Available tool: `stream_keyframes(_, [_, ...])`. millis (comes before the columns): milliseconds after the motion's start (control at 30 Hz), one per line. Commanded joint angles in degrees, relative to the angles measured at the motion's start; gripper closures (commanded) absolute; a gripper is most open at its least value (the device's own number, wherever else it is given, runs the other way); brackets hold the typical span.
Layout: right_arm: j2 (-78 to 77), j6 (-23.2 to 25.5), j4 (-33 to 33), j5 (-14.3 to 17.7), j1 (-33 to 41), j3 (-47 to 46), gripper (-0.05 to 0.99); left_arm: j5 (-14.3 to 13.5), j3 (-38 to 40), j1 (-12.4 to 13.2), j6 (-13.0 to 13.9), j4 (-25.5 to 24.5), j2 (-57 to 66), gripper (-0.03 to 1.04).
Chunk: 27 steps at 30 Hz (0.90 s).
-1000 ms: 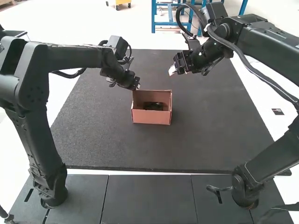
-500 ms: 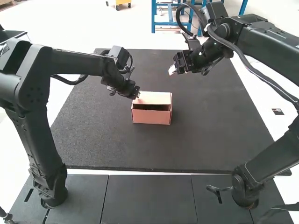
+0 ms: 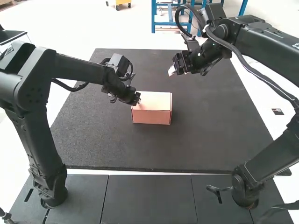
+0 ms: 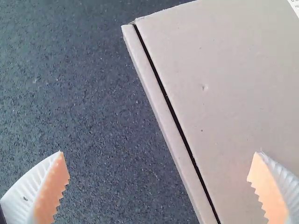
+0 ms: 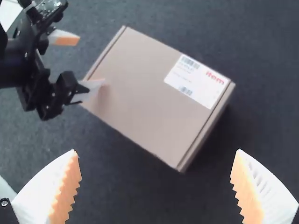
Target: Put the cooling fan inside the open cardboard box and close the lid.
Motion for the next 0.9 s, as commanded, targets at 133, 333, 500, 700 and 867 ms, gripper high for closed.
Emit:
stream_keyframes(133, [0.26, 0.60, 1.86, 0.10, -0.15, -0.50, 0.20, 2.73, 1.28, 0.23, -3.90, 2.90, -6.71, 0.10])
stream_keyframes(333, [-0.53, 2.45, 4.76, 0.63, -0.24, -0.50, 0.20, 2.73, -0.74, 2.87, -4.87, 7.91, -14.09, 0.10])
stream_keyframes(500, [-1.05, 5.09, 6.60, 1.86, -1.64, -1.29, 0.17, 2.82, -4.61, 5.86, -4.87, 10.28, -18.49, 0.10])
stream_keyframes(700, [-2.55, 3.51, 9.24, 3.00, -7.53, -3.93, 0.14, 3.08, -10.59, 8.58, -4.34, 13.62, -24.46, 0.09])
stream_keyframes(867, [-5.62, 1.57, 16.27, 2.65, -14.91, -9.55, 0.11, 3.61, -17.62, 9.99, -2.93, 21.00, -30.53, 0.09])
